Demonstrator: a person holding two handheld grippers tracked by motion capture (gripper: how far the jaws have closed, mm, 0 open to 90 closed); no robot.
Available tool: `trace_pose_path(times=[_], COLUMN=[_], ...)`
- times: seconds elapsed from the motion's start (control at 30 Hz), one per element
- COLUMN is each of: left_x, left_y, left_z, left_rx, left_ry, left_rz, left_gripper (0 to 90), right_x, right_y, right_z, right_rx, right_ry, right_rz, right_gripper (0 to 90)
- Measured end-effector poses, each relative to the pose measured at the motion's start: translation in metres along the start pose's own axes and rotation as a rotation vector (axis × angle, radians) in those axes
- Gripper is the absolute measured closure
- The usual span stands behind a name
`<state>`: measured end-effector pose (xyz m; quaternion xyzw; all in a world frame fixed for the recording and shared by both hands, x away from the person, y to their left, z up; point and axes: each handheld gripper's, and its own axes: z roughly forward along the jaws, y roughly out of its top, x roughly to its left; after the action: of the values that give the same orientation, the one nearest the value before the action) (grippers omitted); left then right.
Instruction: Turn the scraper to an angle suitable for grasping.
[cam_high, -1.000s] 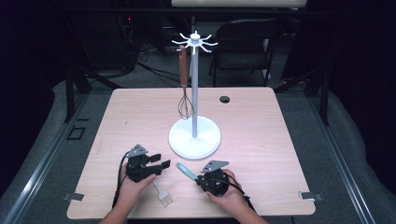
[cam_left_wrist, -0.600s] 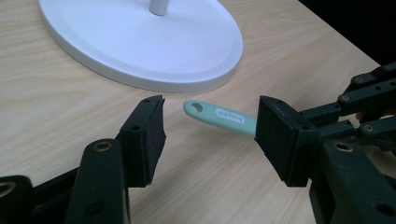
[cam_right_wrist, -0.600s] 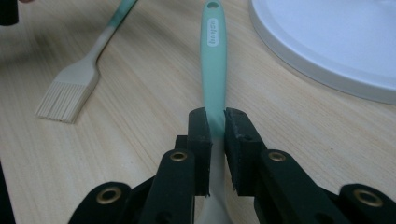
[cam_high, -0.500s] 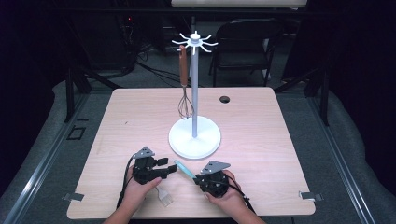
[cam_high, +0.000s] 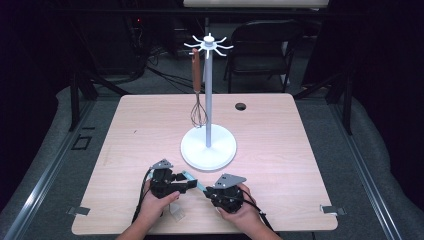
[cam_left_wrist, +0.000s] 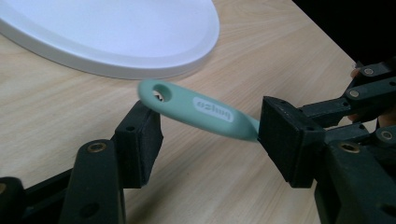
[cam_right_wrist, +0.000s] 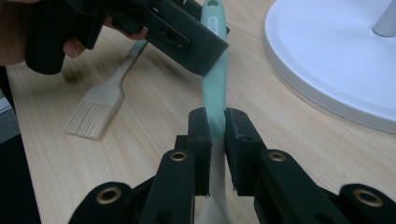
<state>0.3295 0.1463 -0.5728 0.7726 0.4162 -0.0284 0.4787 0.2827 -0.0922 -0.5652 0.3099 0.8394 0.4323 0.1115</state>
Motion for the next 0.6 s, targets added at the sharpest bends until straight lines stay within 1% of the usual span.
trace_pose_path(times=[0.13,0.27,0.3,0.43,0.5,0.6], left_x=[-0.0028,-0.0043,-0.0044,-0.0036,-0.0032,-0.0027], left_y=[0.0001,0.0002,0.0003,0.0011,0.001,0.0009], left_z=[0.003,0.004,0.004,0.0024,0.0022,0.0017], left_rx=[0.003,-0.002,-0.004,-0.012,-0.012,-0.009], left_ry=[-0.015,-0.018,-0.018,-0.024,-0.02,-0.013], left_rz=[0.01,0.012,0.016,0.012,0.007,0.012], left_gripper=[38.9,38.1,38.0,37.4,37.4,40.5], right_x=[0.0018,0.0041,0.0041,0.0063,0.0065,0.0062], right_y=[0.0008,0.0006,0.0007,0.0,0.0001,0.0], right_z=[0.0011,0.0018,0.0015,0.0026,0.0029,0.0037], right_rx=[-0.005,-0.012,-0.006,-0.008,0.003,0.001], right_ry=[0.009,0.017,0.017,0.023,0.023,0.026], right_rz=[-0.006,-0.011,-0.018,-0.026,-0.039,-0.031], right_gripper=[81.0,80.9,80.9,80.9,80.9,80.8])
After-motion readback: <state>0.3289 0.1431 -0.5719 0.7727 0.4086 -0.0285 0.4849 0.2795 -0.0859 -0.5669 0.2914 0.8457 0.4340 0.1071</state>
